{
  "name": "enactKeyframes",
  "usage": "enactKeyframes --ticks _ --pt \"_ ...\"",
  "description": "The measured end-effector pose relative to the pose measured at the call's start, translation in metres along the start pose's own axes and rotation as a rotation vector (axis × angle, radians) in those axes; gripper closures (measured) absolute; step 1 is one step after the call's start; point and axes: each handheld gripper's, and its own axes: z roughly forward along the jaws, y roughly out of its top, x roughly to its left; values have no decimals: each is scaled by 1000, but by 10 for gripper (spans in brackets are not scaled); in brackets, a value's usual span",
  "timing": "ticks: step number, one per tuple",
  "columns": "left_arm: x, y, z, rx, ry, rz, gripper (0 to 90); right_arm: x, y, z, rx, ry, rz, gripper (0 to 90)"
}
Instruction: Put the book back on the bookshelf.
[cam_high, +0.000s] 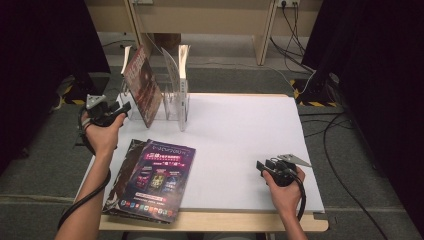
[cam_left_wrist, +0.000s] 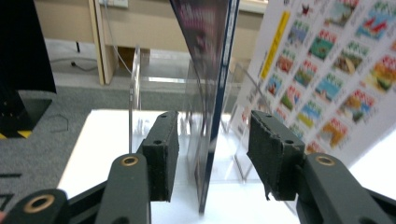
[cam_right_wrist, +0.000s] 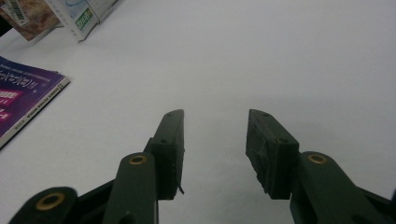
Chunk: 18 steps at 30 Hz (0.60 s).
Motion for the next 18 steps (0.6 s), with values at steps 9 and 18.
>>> enactKeyframes --ticks 9,18 --pt "8 -25 -15 112 -51 16 518 7 5 2 24 18 -7 564" --pt "12 -59 -18 228 -102 24 525 16 10 7 64 40 -21 564"
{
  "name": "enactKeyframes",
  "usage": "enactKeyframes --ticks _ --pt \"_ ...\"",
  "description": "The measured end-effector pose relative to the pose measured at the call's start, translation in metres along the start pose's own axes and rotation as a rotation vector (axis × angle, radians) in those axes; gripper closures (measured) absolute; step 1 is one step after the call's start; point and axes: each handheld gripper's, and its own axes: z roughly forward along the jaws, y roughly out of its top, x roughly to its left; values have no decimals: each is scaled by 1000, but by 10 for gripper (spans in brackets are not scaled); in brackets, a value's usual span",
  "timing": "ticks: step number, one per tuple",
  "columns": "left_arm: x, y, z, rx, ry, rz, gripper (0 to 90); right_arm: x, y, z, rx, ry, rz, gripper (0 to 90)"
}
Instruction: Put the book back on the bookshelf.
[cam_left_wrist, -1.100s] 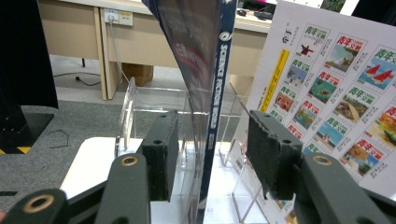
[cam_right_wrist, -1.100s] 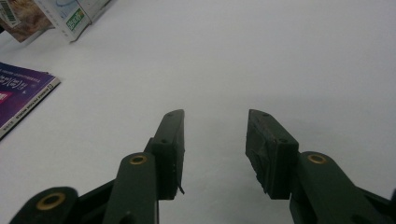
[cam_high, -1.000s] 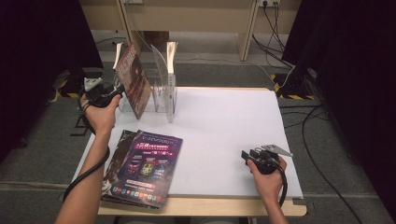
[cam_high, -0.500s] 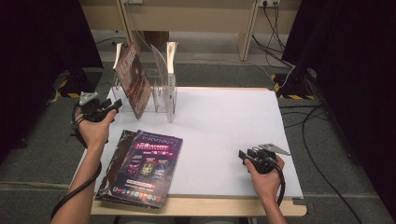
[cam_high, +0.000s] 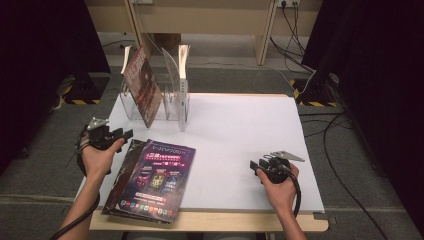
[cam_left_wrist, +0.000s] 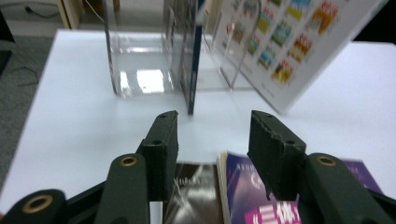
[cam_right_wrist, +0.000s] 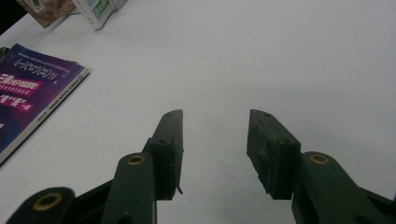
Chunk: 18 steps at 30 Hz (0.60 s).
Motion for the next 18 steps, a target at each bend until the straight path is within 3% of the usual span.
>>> enactKeyframes --ticks 5,11,18 --pt "-1 -18 6 61 -34 -29 526 10 4 7 23 22 -19 562" --pt "-3 -39 14 142 -56 -28 502 25 9 23 67 49 -36 561" --pt "2 -54 16 182 -78 -59 498 51 16 43 125 100 -65 561"
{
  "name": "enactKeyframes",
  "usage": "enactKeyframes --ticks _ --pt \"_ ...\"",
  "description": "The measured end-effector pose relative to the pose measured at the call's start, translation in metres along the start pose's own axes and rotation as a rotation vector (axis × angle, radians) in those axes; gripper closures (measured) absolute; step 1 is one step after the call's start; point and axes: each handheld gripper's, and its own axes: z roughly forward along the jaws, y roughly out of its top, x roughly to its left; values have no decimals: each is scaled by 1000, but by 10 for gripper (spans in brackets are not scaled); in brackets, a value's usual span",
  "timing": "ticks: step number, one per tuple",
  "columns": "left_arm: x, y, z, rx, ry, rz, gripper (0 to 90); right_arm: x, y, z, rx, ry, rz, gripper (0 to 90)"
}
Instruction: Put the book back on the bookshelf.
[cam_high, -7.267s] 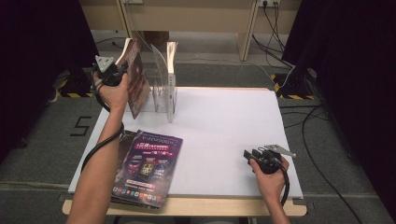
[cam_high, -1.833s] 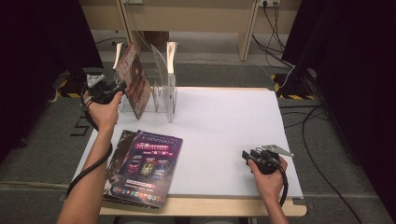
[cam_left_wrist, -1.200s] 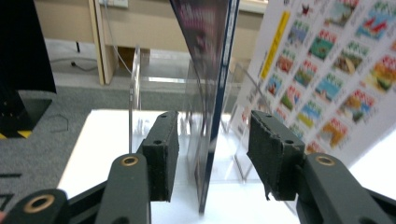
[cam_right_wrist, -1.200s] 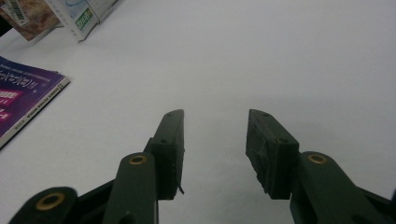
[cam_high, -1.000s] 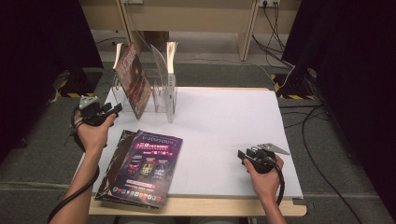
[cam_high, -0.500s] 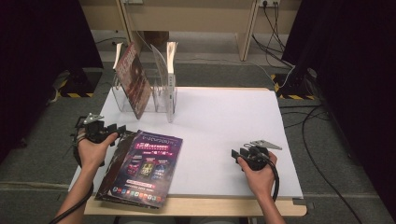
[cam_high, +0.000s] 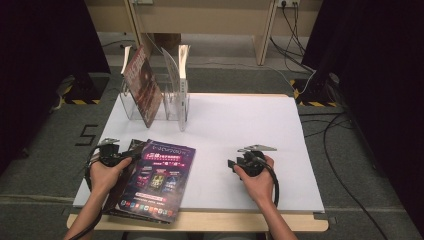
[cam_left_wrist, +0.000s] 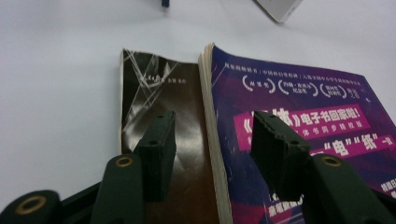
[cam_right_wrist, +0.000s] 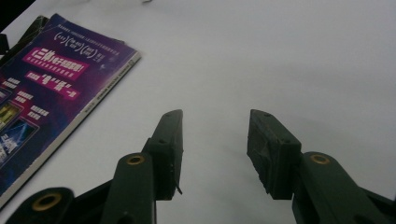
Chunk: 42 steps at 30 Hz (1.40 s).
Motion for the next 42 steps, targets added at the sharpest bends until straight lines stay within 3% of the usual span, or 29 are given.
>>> enactKeyframes --ticks 3,15,31,42 --pt "0 -4 1 10 -9 -4 498 8 4 8 17 15 -24 560" --pt "-1 -15 -2 39 -56 -23 501 37 13 36 96 83 -27 553" --pt "-12 -19 -2 63 -78 9 511 74 25 71 176 154 -74 547" --pt "-15 -22 -5 70 -66 19 520 86 25 90 227 193 -32 537"
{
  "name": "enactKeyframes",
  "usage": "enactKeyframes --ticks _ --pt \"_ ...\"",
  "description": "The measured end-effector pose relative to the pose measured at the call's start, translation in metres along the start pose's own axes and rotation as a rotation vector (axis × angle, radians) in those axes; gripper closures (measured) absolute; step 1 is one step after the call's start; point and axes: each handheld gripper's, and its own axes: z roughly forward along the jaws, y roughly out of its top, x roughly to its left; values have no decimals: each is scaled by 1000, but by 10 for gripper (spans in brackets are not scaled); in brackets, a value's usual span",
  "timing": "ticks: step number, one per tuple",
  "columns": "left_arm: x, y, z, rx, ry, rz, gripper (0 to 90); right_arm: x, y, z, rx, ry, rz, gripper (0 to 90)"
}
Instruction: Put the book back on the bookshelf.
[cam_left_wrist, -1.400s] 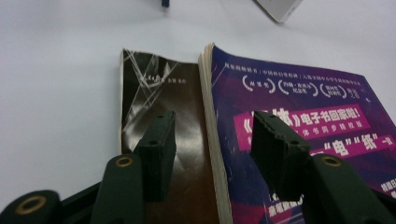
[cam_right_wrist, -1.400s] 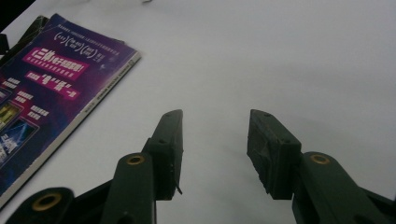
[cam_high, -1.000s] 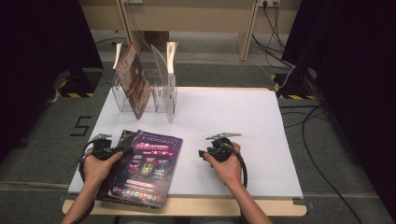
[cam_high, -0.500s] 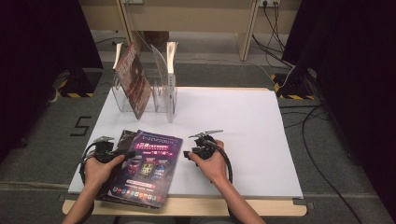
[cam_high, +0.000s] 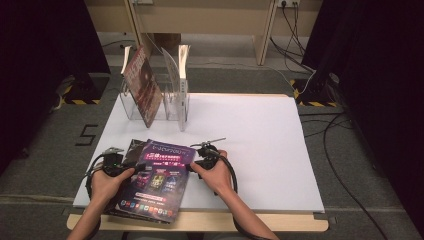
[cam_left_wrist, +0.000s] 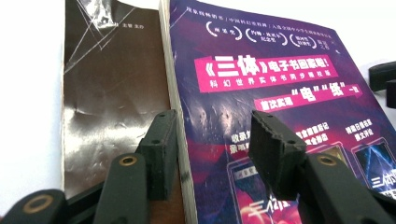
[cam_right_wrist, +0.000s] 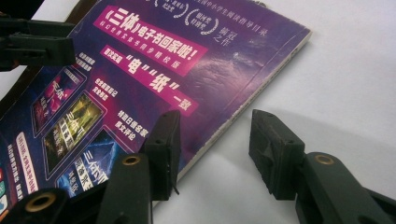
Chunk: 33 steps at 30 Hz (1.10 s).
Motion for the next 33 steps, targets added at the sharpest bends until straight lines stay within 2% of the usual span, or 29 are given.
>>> enactKeyframes --ticks 5,8,11,15,20,22,23,25,27,32,33 --pt "-2 -3 -3 7 1 -5 526 4 2 5 -2 15 16 528" --pt "-6 -6 -6 18 8 6 527 7 4 6 -6 -15 -1 525" --pt "-7 -10 -10 25 12 -1 527 8 5 8 -13 -25 -3 524" --pt "-8 -13 -15 36 27 -5 524 10 7 12 -23 -15 0 522" --pt "-7 -14 -16 21 39 -10 524 11 12 14 -20 6 -13 523" --pt "-7 -14 -15 19 40 -8 519 9 16 14 -11 17 -16 527" --pt "-7 -14 -14 16 45 -5 518 8 19 13 -10 14 1 526" --pt "-8 -13 -14 17 53 -3 521 3 26 13 -30 -8 1 523" --pt "-8 -12 -13 20 64 12 526 -2 34 14 -48 -5 20 519" --pt "-8 -10 -11 30 72 21 526 -10 49 19 -56 -22 20 509" --pt "-8 -9 -11 32 70 19 526 -10 51 21 -50 -25 34 506"
